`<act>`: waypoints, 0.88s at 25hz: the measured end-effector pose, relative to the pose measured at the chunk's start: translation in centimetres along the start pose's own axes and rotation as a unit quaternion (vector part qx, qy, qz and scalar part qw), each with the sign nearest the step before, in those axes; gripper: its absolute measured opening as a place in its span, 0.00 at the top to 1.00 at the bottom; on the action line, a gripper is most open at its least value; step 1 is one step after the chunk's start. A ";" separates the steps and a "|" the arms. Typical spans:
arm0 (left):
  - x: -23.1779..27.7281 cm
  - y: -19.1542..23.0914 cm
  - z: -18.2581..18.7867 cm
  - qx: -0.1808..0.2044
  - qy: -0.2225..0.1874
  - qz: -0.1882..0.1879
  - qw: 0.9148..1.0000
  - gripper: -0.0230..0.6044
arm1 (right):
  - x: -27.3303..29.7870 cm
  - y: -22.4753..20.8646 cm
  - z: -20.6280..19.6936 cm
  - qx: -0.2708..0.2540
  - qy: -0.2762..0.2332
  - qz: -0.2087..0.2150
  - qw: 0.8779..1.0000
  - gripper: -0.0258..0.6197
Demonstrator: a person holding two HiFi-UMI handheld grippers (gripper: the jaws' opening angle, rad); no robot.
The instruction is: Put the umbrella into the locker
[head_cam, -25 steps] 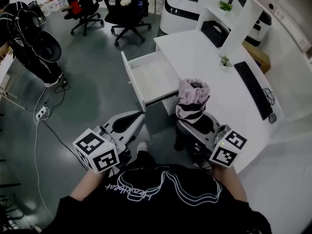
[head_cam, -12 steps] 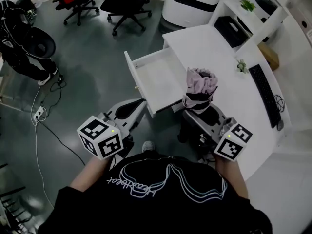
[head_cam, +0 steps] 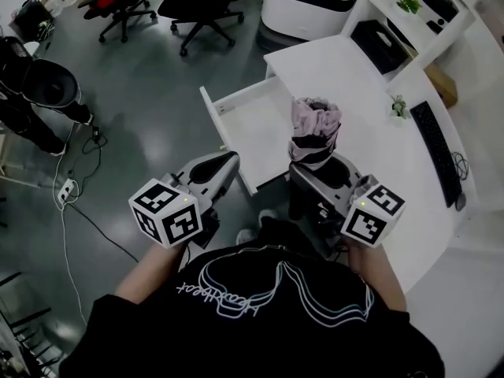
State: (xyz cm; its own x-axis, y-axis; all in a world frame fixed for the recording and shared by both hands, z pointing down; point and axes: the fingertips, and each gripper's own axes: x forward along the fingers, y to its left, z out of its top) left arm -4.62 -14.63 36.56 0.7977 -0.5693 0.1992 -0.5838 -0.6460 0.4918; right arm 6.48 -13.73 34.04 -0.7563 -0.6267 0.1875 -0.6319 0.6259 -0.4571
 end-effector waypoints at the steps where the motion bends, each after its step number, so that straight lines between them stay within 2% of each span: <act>1: 0.4 0.3 0.0 -0.002 0.002 0.003 1.000 0.95 | 0.4 -0.4 0.0 0.003 0.002 0.002 1.000 0.58; 11: 3.3 4.5 0.8 -0.039 0.002 0.046 0.998 0.95 | 5.9 -6.2 -0.2 0.022 0.057 0.012 0.998 0.58; 22: 3.8 8.8 0.8 -0.074 -0.011 0.088 0.993 0.95 | 13.3 -11.6 -4.4 0.034 0.142 -0.003 0.989 0.58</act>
State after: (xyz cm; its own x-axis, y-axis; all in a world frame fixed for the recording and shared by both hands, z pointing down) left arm -6.85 -22.83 40.93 0.6803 -0.6789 0.2763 -0.6847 -0.4540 0.5702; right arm 3.02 -27.26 45.66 -0.7763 -0.4683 0.4220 -0.6304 0.5843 -0.5112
